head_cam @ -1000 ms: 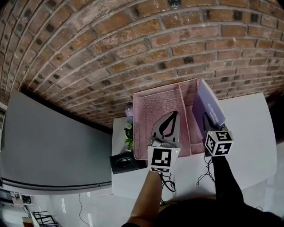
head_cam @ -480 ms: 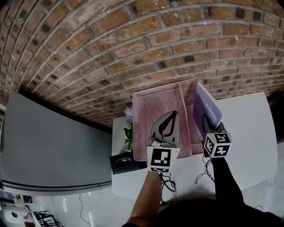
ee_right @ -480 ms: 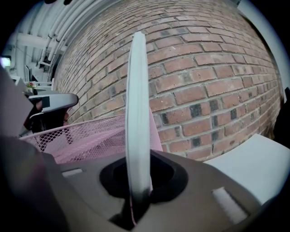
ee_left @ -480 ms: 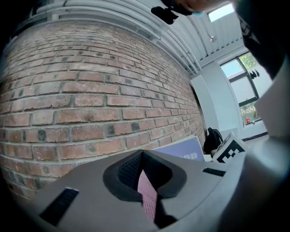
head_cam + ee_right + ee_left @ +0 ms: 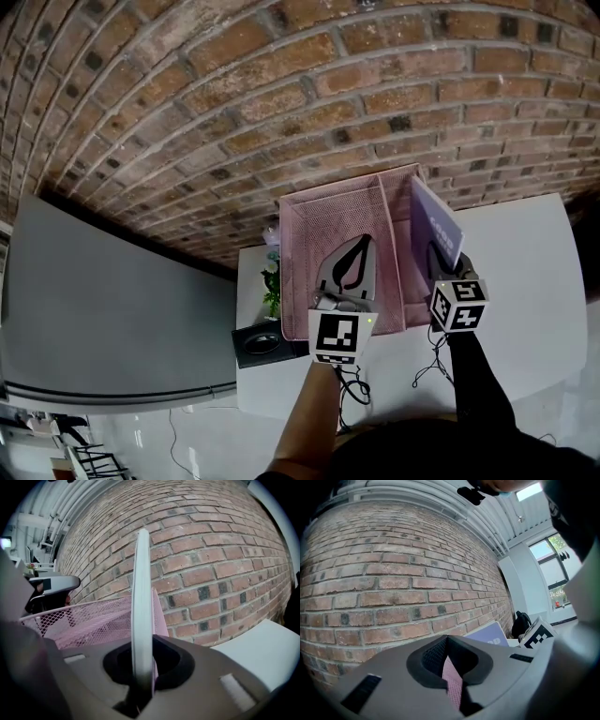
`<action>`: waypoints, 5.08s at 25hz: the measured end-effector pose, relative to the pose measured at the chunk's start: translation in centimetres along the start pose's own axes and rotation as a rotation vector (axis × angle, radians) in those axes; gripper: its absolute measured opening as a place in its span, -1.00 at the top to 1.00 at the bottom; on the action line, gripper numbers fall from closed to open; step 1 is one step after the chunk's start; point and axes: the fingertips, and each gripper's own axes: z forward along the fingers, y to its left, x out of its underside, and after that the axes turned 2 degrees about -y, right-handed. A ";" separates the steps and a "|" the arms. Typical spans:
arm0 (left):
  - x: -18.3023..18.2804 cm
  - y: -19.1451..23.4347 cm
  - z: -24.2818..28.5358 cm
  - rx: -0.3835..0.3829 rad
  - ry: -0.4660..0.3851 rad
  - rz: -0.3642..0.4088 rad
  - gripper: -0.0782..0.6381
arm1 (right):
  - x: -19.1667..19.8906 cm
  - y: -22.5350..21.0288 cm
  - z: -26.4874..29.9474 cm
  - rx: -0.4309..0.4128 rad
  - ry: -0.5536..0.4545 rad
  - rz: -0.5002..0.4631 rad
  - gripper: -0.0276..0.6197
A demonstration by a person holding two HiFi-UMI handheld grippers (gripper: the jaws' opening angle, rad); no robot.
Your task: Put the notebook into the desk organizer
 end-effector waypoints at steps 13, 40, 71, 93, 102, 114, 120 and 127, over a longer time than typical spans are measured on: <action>-0.2 -0.1 -0.1 -0.003 -0.006 -0.001 0.76 | 0.1 0.0 0.0 -0.009 0.014 -0.003 0.81; -0.9 -0.6 -0.2 -0.007 -0.021 -0.004 0.76 | -4.9 1.0 -0.5 -0.049 -0.026 -0.109 0.80; -0.4 -1.3 -0.3 -0.001 -0.013 -0.032 0.76 | -4.4 0.2 -1.3 -0.056 -0.213 -0.049 0.82; -1.5 -3.3 -3.0 0.035 -0.031 -0.039 0.76 | -1.4 0.5 -4.4 -0.032 -0.099 -0.093 0.82; -2.4 -4.0 -3.9 0.050 -0.044 -0.029 0.76 | -1.2 2.4 -5.6 -0.138 -0.069 -0.085 0.46; -3.3 -4.8 -6.8 0.079 -0.073 -0.038 0.76 | -0.7 2.3 -9.3 -0.062 -0.074 -0.096 0.36; -4.3 -5.6 -10.0 0.102 -0.098 -0.044 0.76 | -1.4 3.0 -13.3 -0.015 -0.103 -0.111 0.36; -5.6 -5.9 -15.2 0.093 -0.118 -0.048 0.76 | -2.7 6.0 -18.9 0.014 -0.168 -0.132 0.36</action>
